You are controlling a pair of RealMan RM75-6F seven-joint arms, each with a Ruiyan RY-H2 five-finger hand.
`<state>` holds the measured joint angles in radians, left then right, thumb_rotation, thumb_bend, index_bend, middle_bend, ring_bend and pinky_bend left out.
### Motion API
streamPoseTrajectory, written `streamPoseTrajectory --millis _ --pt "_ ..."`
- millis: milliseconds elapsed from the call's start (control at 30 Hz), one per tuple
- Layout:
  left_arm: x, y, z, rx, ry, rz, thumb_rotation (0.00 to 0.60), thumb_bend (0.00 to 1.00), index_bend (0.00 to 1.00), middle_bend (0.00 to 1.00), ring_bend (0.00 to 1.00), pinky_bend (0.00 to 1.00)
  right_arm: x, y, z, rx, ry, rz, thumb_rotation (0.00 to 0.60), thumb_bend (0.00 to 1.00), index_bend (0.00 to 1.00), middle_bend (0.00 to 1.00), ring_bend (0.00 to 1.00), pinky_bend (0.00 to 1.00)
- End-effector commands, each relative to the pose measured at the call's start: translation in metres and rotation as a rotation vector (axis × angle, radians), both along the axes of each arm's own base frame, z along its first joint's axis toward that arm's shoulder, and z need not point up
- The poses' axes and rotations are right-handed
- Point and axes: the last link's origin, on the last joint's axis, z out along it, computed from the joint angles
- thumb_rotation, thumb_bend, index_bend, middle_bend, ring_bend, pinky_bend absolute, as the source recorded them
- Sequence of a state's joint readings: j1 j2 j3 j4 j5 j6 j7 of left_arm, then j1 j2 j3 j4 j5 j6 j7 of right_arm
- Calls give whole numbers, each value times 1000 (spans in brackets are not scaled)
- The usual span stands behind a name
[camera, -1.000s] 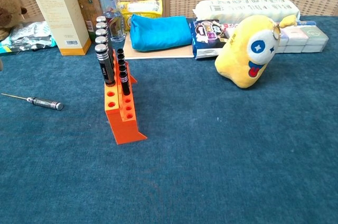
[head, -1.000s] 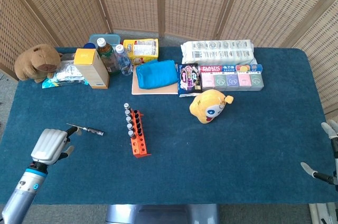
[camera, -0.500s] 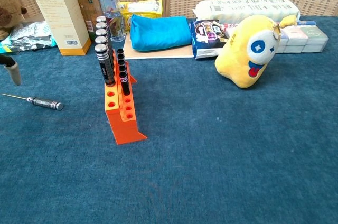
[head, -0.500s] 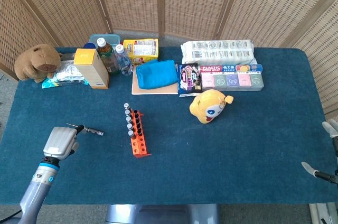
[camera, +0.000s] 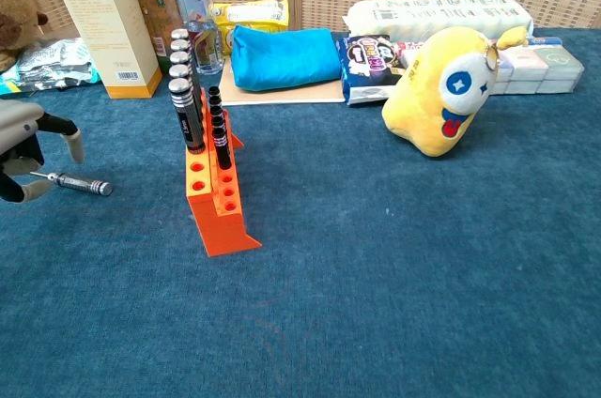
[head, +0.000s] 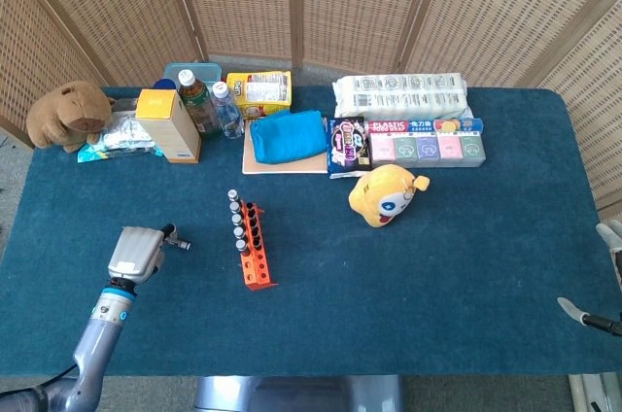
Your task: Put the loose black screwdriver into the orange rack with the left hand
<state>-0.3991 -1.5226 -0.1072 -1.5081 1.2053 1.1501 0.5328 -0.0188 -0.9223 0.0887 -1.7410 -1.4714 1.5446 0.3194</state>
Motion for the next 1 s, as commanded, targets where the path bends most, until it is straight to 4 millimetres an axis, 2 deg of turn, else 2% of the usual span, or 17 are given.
streamPoseTrajectory --millis 33,333,633,1000 --pt "3 4 -3 1 0 3 600 367 412 1000 1000 1000 0 0 0 1 -1 -1 600 85 76 31 3 0" --pt "9 9 -15 -29 34 31 600 367 412 1000 1000 1000 -1 -1 0 6 -8 -3 600 85 76 30 2 0" --pt "13 14 -16 -14 58 34 600 369 412 1000 1000 1000 -2 -1 2 3 -14 -4 600 85 76 31 2 0" --pt "20 11 -31 -40 72 21 600 370 411 1000 1000 1000 -3 0 5 2 -21 -2 600 86 76 31 2 0"
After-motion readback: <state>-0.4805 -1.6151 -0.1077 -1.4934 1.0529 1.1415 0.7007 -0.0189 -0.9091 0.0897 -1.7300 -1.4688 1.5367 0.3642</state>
